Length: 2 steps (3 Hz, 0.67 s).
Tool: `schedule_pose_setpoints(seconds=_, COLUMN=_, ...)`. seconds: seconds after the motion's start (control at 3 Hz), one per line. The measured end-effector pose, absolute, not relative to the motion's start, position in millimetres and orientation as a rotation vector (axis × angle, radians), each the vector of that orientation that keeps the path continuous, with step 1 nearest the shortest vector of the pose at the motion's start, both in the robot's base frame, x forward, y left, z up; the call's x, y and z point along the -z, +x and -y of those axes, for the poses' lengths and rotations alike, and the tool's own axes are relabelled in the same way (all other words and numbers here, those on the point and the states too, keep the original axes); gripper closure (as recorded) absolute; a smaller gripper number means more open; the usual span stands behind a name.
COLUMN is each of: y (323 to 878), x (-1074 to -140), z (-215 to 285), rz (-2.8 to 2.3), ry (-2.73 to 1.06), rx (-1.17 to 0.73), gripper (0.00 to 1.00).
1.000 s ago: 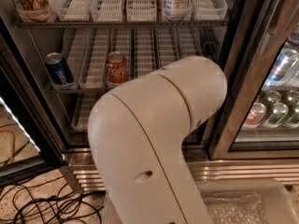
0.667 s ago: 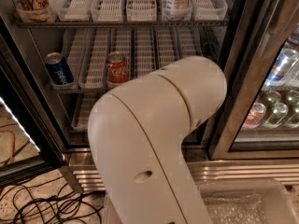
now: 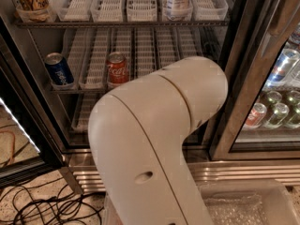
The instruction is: Pick redbull can from bottom shelf of fridge
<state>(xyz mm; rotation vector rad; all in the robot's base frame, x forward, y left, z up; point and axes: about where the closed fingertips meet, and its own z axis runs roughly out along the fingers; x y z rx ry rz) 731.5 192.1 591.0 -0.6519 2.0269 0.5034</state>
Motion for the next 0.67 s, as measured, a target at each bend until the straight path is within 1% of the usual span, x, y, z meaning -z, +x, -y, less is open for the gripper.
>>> schedule_pose_setpoints(seconds=0.33, y=731.5, x=-591.0, z=-192.2, rz=-2.027, ry=-0.652, rx=-0.503, gripper=0.12)
schedule_pose_setpoints(seconds=0.67, y=731.5, x=-591.0, z=-192.2, rz=-2.027, ry=-0.652, rx=-0.503, gripper=0.00)
